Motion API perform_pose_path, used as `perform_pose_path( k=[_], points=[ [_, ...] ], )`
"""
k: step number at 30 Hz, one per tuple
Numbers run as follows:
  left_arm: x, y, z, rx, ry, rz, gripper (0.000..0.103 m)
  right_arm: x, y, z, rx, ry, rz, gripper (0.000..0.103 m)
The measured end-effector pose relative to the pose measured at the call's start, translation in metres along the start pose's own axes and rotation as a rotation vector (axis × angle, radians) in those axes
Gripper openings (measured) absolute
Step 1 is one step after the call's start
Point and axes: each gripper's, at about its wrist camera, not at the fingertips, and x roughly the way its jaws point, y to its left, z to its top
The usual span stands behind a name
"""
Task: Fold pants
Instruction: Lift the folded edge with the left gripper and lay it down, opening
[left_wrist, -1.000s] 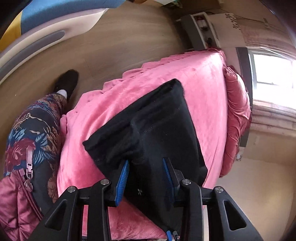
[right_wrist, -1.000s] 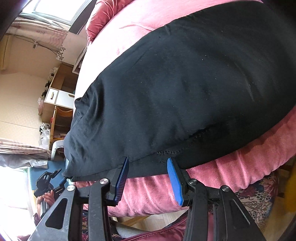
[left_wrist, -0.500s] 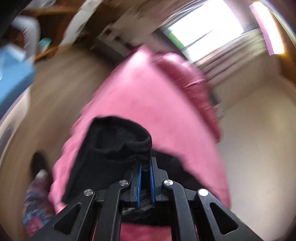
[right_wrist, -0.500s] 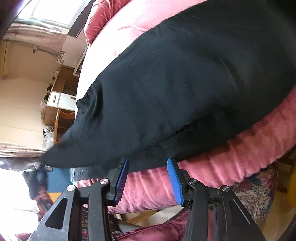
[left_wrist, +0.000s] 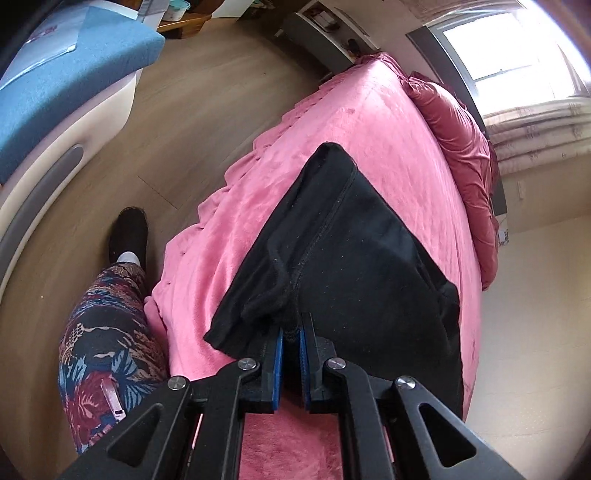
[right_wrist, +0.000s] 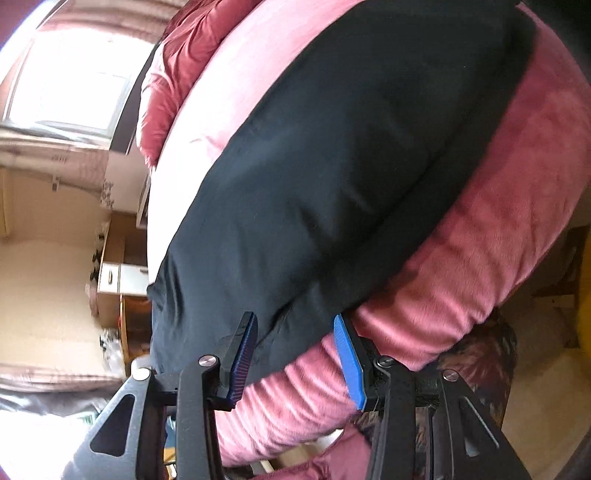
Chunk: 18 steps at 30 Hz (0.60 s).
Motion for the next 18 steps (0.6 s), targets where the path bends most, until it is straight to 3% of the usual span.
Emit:
perform_pose_path(
  k=[4, 8, 12, 18],
  points=[
    [-0.004, -0.005, 0.004, 0.013, -0.011, -0.005, 0.008, 0.010, -0.001, 0.008, 0.014, -0.009, 0.000, 0.041],
    [-0.007, -0.011, 0.008, 0.028, -0.018, -0.010, 0.008, 0.012, 0.005, 0.012, -0.011, -0.033, -0.036, 0.026],
    [-0.005, -0.012, 0.009, 0.035, -0.011, 0.002, 0.008, 0.000, 0.000, 0.010, 0.002, -0.011, -0.028, 0.029],
    [-0.001, -0.009, 0.009, 0.013, -0.003, 0.006, 0.008, -0.013, -0.007, 0.009, 0.040, -0.066, -0.009, 0.029]
  ],
)
